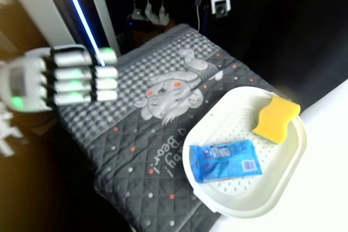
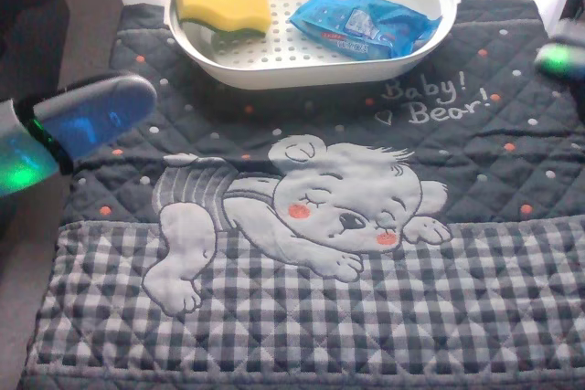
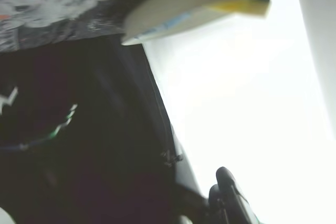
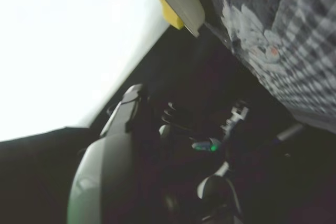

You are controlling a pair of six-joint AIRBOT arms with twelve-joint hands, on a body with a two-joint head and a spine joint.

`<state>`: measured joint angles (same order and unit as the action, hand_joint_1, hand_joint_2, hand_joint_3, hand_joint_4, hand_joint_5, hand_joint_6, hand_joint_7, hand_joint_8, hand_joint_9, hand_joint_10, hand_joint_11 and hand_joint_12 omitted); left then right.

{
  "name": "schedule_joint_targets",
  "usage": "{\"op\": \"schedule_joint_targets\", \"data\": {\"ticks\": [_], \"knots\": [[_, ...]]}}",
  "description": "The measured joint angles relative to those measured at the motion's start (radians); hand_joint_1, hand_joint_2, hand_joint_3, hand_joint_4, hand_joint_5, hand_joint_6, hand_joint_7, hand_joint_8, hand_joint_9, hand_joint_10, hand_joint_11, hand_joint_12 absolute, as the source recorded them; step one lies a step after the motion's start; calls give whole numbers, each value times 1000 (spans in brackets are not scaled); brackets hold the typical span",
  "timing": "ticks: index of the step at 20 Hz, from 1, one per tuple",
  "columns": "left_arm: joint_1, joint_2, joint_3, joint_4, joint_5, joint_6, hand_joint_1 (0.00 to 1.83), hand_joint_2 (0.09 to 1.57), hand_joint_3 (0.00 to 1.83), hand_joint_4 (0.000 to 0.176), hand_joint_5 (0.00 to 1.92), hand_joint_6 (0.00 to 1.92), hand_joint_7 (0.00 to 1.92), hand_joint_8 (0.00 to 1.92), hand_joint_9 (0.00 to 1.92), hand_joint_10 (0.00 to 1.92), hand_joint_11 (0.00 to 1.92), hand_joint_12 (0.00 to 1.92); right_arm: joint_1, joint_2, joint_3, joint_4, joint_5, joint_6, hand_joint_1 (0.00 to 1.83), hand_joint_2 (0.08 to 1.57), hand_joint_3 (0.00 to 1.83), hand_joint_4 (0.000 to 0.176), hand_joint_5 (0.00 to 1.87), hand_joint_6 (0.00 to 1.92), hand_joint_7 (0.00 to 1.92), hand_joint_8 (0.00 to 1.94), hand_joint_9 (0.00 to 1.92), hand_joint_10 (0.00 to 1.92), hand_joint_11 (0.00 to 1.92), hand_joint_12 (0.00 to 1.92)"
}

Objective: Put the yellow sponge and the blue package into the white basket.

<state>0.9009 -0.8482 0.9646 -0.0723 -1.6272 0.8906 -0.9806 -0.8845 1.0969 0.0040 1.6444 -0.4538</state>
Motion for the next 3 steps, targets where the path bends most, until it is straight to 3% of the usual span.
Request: {"op": "schedule_joint_targets", "data": {"ticks": [1, 2, 3], "knots": [[1, 7, -12, -12, 10, 0, 264, 1320, 0, 0, 515, 777, 481, 20, 448, 18, 105, 562, 29, 27, -8, -9, -13, -2, 851, 1110, 0, 112, 642, 34, 528, 11, 540, 26, 459, 222], [1, 21, -31, -31, 20, -3, 105, 1451, 12, 0, 573, 1380, 432, 4, 380, 3, 89, 550, 60, 49, -24, -21, -23, -5, 738, 1132, 0, 85, 653, 12, 621, 20, 665, 9, 508, 504], [-3, 46, -51, -39, 21, -14, 166, 1485, 6, 0, 564, 1573, 658, 32, 521, 21, 194, 571, 76, 62, -34, -31, 16, 8, 700, 1089, 0, 32, 716, 12, 767, 26, 834, 43, 576, 747]]}}
